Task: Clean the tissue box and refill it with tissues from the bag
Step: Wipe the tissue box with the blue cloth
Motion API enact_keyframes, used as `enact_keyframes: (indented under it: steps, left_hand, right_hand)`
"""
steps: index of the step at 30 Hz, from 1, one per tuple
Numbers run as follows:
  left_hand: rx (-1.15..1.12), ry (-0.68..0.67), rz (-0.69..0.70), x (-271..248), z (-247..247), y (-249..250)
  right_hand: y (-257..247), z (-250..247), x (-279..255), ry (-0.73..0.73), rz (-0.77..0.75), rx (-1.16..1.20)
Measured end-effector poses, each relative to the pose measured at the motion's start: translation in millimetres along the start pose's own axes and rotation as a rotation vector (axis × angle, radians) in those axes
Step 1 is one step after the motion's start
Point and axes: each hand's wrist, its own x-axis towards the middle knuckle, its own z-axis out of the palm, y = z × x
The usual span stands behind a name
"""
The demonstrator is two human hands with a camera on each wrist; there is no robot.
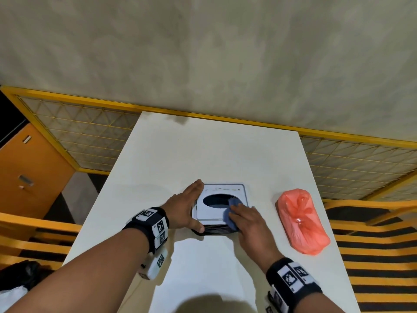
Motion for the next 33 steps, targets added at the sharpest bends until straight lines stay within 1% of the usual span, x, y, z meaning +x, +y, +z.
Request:
enact_keyframes:
  steps: [3, 5, 6, 8, 10, 11, 13, 16, 18, 21, 24, 27, 30, 31, 33]
  left_hand:
    - [-0.017, 0.001, -0.001, 0, 0, 0]
    - [-0.019, 0.0, 0.0, -1, -1, 0]
    - [-0.011, 0.0, -0.001, -1, 0, 1]
    - [0.011, 0.0, -0.002, 0, 0, 2]
    - [0.02, -0.001, -0.002, 1, 0, 4]
    - [0.025, 0.003, -0.003, 2, 0, 3]
    - [0.043, 0.013, 0.002, 2, 0, 2]
    - [0.077, 0.013, 0.013, 3, 1, -1]
    - [0.078, 0.007, 0.005, 3, 0, -1]
    - [0.057, -0.016, -0.007, 3, 0, 1]
    - [0.051, -0.031, -0.009, 2, 0, 1]
    - [0.064, -0.044, -0.021, 1, -1, 2]
    - [0.089, -0.059, -0.043, 1, -2, 3]
    - [0.11, -0.068, -0.054, 2, -3, 4]
    - [0.197, -0.106, -0.083, 4, -10, 6]
  right_hand:
    - [14, -12, -5, 0.033, 0.089, 0.001]
    - [9, -15, -3, 0.069, 0.094, -0.009]
    - [3, -14, -2, 0.065, 0.088, 0.004]
    - [-12, -4, -1, 0.02, 0.038, 0.038]
    - [-29, 7, 4, -0.073, -0.06, 0.027]
    - [-36, 14, 9, -0.124, -0.105, 0.025]
    - [-49, 24, 24, -0.17, -0.157, 0.042]
    - [-65, 31, 41, -0.218, -0.178, 0.048]
    - [-62, 29, 37, -0.2, -0.175, 0.032]
    - [-39, 14, 16, -0.148, -0.101, -0.019]
    - [-11, -6, 2, -0.08, 0.018, -0.071]
    - [17, -17, 1, -0.075, 0.125, -0.029]
    - [35, -17, 0, -0.107, 0.226, 0.03]
    - [36, -16, -1, -0.12, 0.244, 0.022]
    - [28, -17, -4, -0.129, 0.221, 0.015]
